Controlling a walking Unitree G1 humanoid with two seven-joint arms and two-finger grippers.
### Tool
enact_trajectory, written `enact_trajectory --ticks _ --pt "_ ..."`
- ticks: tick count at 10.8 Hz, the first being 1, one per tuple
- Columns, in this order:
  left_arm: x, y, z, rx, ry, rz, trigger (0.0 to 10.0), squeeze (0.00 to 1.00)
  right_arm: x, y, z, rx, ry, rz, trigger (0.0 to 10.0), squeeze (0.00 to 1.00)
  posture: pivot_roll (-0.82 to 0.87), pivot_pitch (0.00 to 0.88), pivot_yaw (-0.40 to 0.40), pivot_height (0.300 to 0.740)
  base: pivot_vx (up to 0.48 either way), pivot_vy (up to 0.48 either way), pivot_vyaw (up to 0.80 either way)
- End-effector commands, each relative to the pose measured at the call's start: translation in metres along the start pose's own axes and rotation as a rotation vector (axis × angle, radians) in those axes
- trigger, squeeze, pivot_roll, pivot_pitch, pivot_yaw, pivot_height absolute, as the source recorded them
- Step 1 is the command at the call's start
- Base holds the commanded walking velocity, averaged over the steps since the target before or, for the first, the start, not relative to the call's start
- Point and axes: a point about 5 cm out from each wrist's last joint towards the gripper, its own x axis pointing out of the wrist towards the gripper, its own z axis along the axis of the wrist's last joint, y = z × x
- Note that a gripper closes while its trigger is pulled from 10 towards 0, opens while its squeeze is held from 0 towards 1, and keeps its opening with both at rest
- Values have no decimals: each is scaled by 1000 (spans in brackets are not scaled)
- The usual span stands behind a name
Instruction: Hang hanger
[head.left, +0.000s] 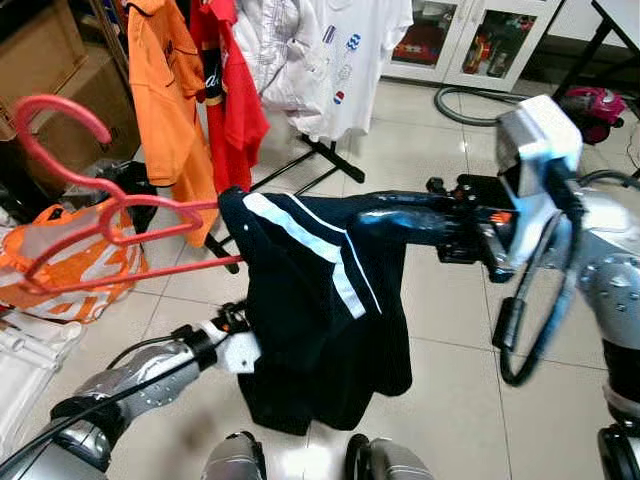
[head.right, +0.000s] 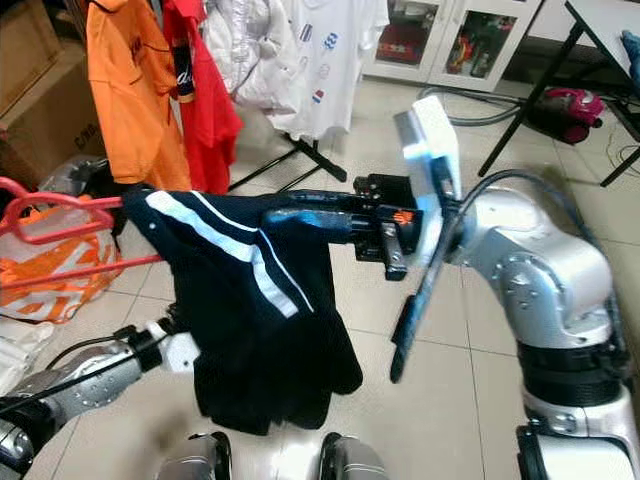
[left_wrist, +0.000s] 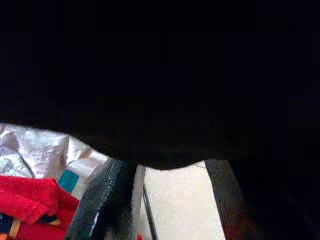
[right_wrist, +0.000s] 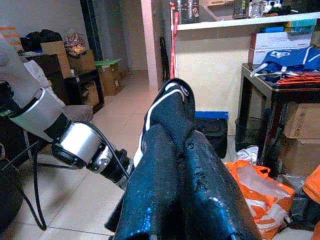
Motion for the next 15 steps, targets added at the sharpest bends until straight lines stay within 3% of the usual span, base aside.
enact_trajectory --ticks 1,3,4,5,6,7,10,12,13,15 --pt "2 -2 5 19 -36 -33 0 0 0 4 9 -34 -14 13 0 0 -57 178 -27 740 0 0 0" --pt "2 -5 7 28 -53 -55 0 0 1 6 9 -30 -18 13 0 0 -55 183 -28 740 0 0 0" --pt "1 -1 4 18 -32 -7 0 0 0 4 7 -21 -17 -5 0 0 -54 186 -27 740 0 0 0" --pt "-3 26 -5 -18 37 162 0 0 -9 -8 0 -13 -10 -110 0 0 -54 188 -31 740 0 0 0" --pt "-9 37 -11 -39 75 248 0 0 -20 -24 -6 1 -35 -254 0 0 -40 191 -43 740 0 0 0" --pt "-21 35 -19 -67 125 288 0 0 -28 -36 -16 27 -83 -389 0 0 -33 193 -43 740 0 0 0" --pt "-46 18 -32 -102 226 293 0 0 -36 -45 -39 88 -35 -455 0 0 -15 195 -47 740 0 0 0" --pt "-64 14 -44 -90 326 276 0 0 -43 -39 -49 71 92 -393 0 0 -8 197 -47 740 0 0 0" --pt "-82 19 -56 -74 429 281 0 0 -50 -34 -49 15 230 -321 0 0 -9 198 -45 740 0 0 0" --pt "-103 28 -70 -54 560 283 0 0 -59 -33 -34 -67 349 -239 0 0 -9 198 -42 740 0 0 0"
